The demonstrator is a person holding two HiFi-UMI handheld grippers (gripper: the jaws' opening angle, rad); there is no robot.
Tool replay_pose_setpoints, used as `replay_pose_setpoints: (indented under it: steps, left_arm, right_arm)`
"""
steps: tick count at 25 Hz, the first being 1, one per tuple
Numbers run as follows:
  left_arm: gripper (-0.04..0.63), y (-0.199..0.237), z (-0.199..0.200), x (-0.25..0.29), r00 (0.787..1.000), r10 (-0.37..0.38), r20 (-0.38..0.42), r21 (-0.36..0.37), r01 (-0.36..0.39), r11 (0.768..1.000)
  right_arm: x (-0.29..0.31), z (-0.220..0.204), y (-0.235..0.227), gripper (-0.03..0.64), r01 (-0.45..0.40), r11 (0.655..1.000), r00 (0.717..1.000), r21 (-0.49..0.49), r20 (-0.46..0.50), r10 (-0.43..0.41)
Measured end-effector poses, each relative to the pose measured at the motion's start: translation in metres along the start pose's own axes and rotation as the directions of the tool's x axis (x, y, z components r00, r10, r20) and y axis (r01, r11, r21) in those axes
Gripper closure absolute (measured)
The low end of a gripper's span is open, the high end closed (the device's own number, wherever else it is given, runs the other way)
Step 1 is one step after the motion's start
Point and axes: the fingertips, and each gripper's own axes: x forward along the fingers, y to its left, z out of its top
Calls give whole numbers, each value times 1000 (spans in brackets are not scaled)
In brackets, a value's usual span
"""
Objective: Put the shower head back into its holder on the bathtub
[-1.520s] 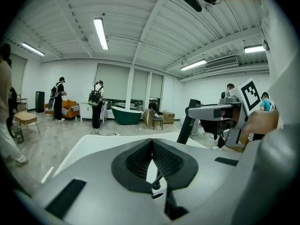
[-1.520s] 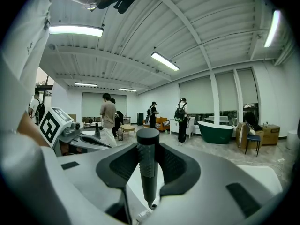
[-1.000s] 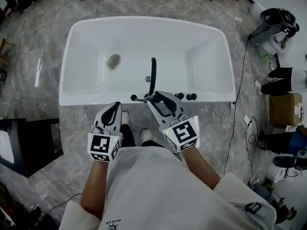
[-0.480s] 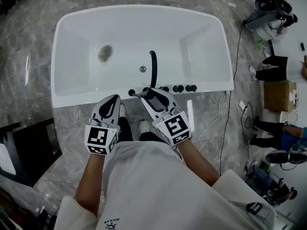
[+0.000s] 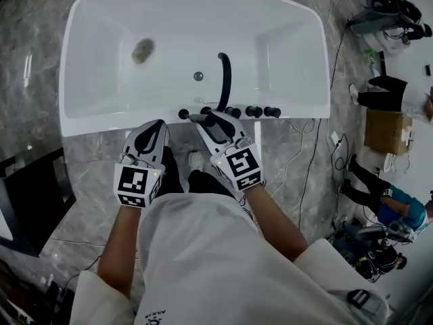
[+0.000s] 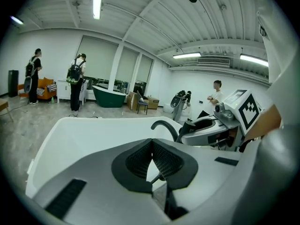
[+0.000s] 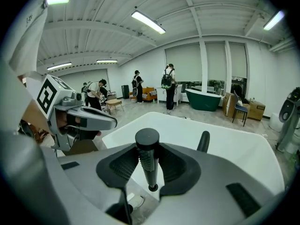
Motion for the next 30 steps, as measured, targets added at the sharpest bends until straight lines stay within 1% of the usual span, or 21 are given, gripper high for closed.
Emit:
replay_pose_setpoints:
  steps: [5, 10, 13, 16, 20, 30]
  left_arm:
    - [583, 3, -12, 12, 1000, 0, -13, -24, 0, 1000]
    - [583, 11, -19, 22, 1000, -2, -16, -39, 1, 999]
    - [583, 15, -27, 27, 1000, 12, -18, -47, -13, 999]
    - [583, 16, -37, 32, 999, 26, -34, -63, -28, 998]
    - [583, 17, -47, 38, 998, 22, -52, -77, -25, 997]
    - [583, 17, -61, 49, 996, 16, -84, -61, -21, 998]
  right_arm:
    - [15, -19, 1, 474, -12, 1000, 998, 3, -56, 12]
    - [30, -35, -1, 474, -2, 1000, 996, 15, -89, 3]
    - [38, -45, -2, 474, 0, 1000, 994, 6, -114, 1]
    - [43, -56, 0, 474, -2, 1000, 990, 4, -141, 3]
    - [53, -70, 0, 474, 7, 1000, 985, 15, -170, -4]
    - [73, -102, -2, 474, 30, 999, 974, 40, -225, -20]
